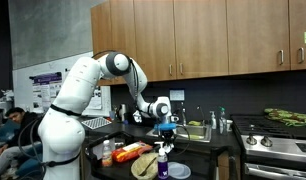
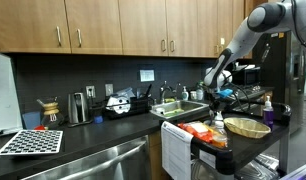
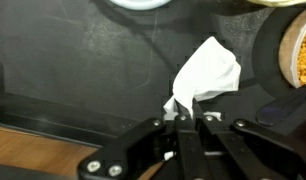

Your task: Move the white napkin backwards then use it to wipe the top shelf of the service trolley.

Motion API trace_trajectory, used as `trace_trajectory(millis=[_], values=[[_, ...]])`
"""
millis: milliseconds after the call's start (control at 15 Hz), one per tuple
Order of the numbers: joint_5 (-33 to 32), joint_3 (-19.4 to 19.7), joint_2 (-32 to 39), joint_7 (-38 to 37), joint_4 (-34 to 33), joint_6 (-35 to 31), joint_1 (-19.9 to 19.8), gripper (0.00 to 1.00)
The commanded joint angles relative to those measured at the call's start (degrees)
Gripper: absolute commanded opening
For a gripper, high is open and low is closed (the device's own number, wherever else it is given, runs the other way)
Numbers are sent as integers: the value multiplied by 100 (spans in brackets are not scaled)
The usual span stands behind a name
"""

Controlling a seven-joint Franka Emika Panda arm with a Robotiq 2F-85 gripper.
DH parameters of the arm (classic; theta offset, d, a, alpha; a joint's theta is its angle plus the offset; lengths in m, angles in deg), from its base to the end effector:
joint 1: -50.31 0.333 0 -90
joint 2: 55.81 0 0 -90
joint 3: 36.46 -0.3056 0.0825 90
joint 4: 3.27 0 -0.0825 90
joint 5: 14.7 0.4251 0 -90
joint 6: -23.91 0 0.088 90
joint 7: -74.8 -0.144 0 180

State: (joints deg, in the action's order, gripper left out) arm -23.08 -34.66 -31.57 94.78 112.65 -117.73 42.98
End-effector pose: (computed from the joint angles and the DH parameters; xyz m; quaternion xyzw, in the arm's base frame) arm 0.6198 -0.1031 0.1629 0.9869 0.1521 -0.0009 0.0540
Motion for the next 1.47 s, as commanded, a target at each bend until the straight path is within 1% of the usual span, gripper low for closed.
trace_trajectory(millis=[0, 67, 133, 200, 400, 800, 933, 1333, 1400], values=[[121, -162, 85, 194, -68, 60, -23, 1], [132, -191, 83, 205, -53, 61, -22, 30], [113, -189, 87, 175, -44, 51, -10, 32], [99, -188, 82, 150, -37, 53, -2, 36], [89, -167, 55, 110, -49, 48, -6, 55], [70, -71, 53, 66, -198, 58, -45, 96], [78, -51, 42, 63, -215, 65, -47, 100], [104, -54, 107, 28, -171, 68, -45, 100], [100, -53, 116, 22, -162, 68, -42, 99]])
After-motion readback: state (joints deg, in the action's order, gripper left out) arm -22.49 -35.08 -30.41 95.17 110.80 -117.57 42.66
